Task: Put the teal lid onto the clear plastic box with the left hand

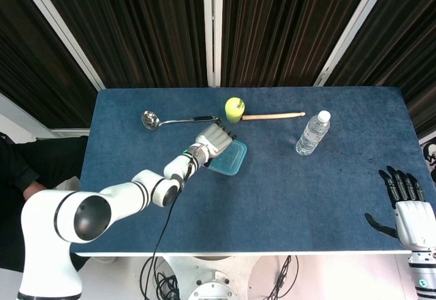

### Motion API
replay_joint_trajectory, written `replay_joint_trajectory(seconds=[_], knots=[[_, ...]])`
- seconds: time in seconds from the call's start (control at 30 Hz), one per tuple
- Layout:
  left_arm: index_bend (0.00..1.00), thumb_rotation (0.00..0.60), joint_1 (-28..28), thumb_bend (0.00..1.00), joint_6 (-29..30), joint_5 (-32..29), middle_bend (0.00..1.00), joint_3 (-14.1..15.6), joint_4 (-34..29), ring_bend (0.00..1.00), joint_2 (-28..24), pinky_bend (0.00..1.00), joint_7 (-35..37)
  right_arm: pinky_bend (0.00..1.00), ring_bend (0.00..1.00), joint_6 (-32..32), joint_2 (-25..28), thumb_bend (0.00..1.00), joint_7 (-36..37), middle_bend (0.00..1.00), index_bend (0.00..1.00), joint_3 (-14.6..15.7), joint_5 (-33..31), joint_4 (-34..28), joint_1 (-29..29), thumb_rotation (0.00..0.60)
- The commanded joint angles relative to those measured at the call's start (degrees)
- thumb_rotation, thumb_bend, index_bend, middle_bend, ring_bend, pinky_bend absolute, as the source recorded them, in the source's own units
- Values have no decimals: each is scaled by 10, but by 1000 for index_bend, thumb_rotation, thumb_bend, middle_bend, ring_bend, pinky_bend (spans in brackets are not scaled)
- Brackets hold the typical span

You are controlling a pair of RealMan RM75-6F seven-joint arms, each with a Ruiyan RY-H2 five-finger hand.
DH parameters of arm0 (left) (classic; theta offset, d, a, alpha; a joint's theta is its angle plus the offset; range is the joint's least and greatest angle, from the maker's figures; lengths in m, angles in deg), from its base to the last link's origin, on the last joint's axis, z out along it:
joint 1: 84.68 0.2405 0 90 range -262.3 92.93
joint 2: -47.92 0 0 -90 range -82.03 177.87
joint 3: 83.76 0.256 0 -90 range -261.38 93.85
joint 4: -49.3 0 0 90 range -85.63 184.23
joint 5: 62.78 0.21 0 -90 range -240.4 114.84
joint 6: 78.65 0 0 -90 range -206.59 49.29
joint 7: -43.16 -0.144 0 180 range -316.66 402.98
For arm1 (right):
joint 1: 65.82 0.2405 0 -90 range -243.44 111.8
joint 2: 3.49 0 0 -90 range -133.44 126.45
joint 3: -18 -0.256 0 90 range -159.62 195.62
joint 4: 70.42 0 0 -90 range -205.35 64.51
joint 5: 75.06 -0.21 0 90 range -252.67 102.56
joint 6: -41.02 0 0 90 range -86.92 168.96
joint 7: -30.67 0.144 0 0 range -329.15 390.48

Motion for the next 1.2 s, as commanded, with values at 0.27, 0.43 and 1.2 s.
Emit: replay_joint_trajectory(seconds=[0.27, 0.43, 1.2], knots=[[268, 600, -27, 46, -3, -67, 242, 28, 21, 109, 25, 54, -20, 1, 0, 2, 0, 120, 4, 0, 0, 0, -1, 4, -2, 600], [265, 600, -33, 46, -8, -84, 242, 37, 34, 109, 33, 54, -23, 1, 0, -1, 0, 120, 5, 0, 0, 0, -2, 5, -1, 600], [0, 600, -72, 0, -20, -165, 0, 65, 3, 0, 26, 47, -14, 1, 0, 3, -2, 120, 18, 0, 0, 1, -1, 15, -4, 600]])
